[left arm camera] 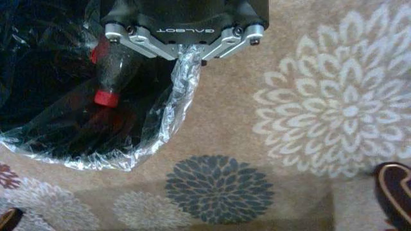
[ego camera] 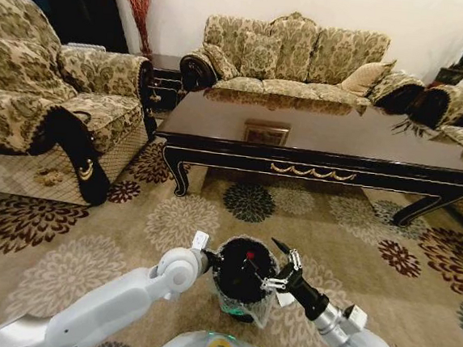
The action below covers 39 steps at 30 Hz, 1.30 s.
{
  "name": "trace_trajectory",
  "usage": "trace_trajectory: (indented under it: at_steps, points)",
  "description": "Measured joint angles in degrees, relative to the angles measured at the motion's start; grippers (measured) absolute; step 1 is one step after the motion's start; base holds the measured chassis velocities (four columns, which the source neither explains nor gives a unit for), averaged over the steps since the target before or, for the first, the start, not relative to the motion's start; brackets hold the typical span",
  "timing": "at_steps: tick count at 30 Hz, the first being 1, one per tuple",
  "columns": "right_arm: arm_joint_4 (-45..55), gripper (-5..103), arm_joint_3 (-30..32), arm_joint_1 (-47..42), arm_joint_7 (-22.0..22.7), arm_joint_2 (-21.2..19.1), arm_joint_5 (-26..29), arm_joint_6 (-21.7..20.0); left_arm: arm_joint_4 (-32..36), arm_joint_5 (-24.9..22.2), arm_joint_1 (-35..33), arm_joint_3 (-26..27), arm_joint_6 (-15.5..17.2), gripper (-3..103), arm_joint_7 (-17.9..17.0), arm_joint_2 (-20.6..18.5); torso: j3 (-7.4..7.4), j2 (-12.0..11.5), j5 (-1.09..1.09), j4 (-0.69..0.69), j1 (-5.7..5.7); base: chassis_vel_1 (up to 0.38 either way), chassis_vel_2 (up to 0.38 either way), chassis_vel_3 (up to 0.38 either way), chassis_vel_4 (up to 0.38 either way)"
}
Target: Move to the front of the table and pick up the trash from the floor, then place it into the trash bin.
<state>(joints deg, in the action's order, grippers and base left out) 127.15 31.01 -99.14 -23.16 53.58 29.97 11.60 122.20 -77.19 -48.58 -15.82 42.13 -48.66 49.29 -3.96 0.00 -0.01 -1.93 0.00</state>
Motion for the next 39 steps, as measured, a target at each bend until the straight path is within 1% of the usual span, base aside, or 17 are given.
trace_trajectory:
  at_steps: [2, 3, 4, 5, 6, 7, 9, 10, 12, 14, 16, 19, 22, 26, 31, 37, 39]
  points:
    - [-0.28, 100, 0.03, 0.33, 1.08, 0.09, 0.31, -0.33, 0.23, 0.42, -1.01, 1.26, 0.0, 1, 0.46, -0.73, 0.0, 0.0, 0.0, 0.0, 0.0, 0.0, 0.0, 0.0, 0.0]
    - [-0.61, 100, 0.03, 0.59, 2.53, 0.17, 0.77, -0.85, 0.39, 1.28, -2.17, 2.67, 0.0, 1, 1.21, -1.47, 0.0, 0.0, 0.0, -0.01, 0.0, 0.0, 0.0, 0.0, 0.0]
    - [-0.61, 100, 0.03, 0.59, 2.53, 0.17, 0.77, -0.85, 0.39, 1.28, -2.17, 2.67, 0.0, 1, 1.21, -1.47, 0.0, 0.0, 0.0, -0.01, 0.0, 0.0, 0.0, 0.0, 0.0]
    - [-0.86, 100, 0.02, 0.63, 5.32, 0.29, 1.84, -2.3, 0.52, 1.8, -3.18, 4.28, 0.0, 1, 1.69, -2.17, 0.0, 0.0, 0.01, -0.02, 0.0, 0.0, 0.0, 0.0, 0.0]
    - [-1.04, 100, 0.02, 0.74, 7.06, 0.35, 2.5, -3.04, 0.58, 1.86, -3.69, 5.28, 0.0, 1, 1.9, -2.49, 0.0, 0.0, 0.0, -0.01, 0.0, 0.0, 0.0, 0.0, 0.0]
    - [-1.04, 100, 0.02, 0.74, 7.06, 0.35, 2.5, -3.04, 0.58, 1.86, -3.69, 5.28, 0.0, 1, 1.9, -2.49, 0.0, 0.0, 0.0, -0.01, 0.0, 0.0, 0.0, 0.0, 0.0]
    - [-1.79, 100, 0.01, 1.74, 11.57, 0.16, 3.68, -5.46, 0.73, 1.86, -4.81, 8.12, 0.0, 1, 2.25, -3.33, 0.0, 0.0, 0.01, 0.01, 0.0, 0.0, 0.0, 0.0, 0.0]
    - [-1.79, 100, 0.01, 1.74, 11.57, 0.16, 3.68, -5.46, 0.73, 1.86, -4.81, 8.12, 0.0, 1, 2.25, -3.33, 0.0, 0.0, 0.01, 0.01, 0.0, 0.0, 0.0, 0.0, 0.0]
    - [-2.59, 100, -0.03, 3.07, 15.86, -0.23, 4.92, -8.06, 0.73, 1.87, -5.94, 10.65, 0.0, 1, 2.59, -3.91, 0.0, 0.0, 0.01, -0.01, 0.0, 0.0, 0.0, 0.0, 0.0]
    - [-2.81, 100, -0.03, 3.36, 16.93, -0.31, 5.24, -8.69, 0.73, 1.86, -6.24, 11.25, 0.0, 1, 2.72, -4.03, 0.0, 0.0, 0.01, -0.01, 0.0, 0.0, 0.0, 0.0, 0.0]
    - [-3.84, 100, 0.05, 4.31, 20.42, -0.54, 5.88, -10.72, 0.74, 2.17, -8.0, 14.01, 0.0, 1, 3.46, -4.36, 0.0, 0.0, 0.0, 0.0, 0.0, 0.0, 0.0, 0.0, 0.0]
    - [-4.63, 100, 0.26, 4.6, 22.16, -0.61, 5.9, -12.01, 0.72, 2.72, -9.62, 16.19, 0.0, 1, 4.03, -4.29, 0.0, 0.0, 0.01, -0.01, 0.0, 0.0, 0.0, 0.0, 0.0]
    - [-6.05, 100, 0.44, 4.69, 24.93, -0.45, 5.85, -13.99, -0.06, 4.76, -12.47, 19.89, 0.0, 1, 6.37, -4.22, 0.0, 0.0, -0.02, 0.01, 0.0, 0.0, 0.0, 0.0, 0.0]
    - [-9.2, 100, 0.08, 5.96, 26.17, -0.49, 5.61, -15.38, -1.33, 6.97, -14.14, 21.67, 0.0, 1, 7.62, -4.93, 0.0, 0.0, 0.02, -0.02, 0.0, 0.0, 0.0, 0.0, 0.0]
    - [-11.77, 100, -0.07, 6.68, 26.63, -0.61, 5.63, -16.02, -1.41, 7.29, -14.89, 22.41, 0.01, 1, 7.76, -4.93, 0.0, 0.0, 0.01, -0.01, 0.0, 0.0, 0.0, 0.0, 0.0]
    - [-17.1, 100, -1.22, 8.98, 28.59, -0.8, 6.1, -19.24, -0.66, 7.19, -15.95, 23.33, 0.01, 1, 7.66, -4.98, 0.0, 0.0, 0.01, 0.0, 0.0, 0.0, 0.0, 0.0, 0.0]
    - [-17.78, 100, -1.54, 9.44, 28.75, -0.78, 6.27, -19.51, -0.51, 7.16, -16.15, 23.54, 0.01, 1, 7.64, -5.0, 0.0, 0.0, 0.01, 0.0, 0.0, 0.0, 0.0, 0.0, 0.0]
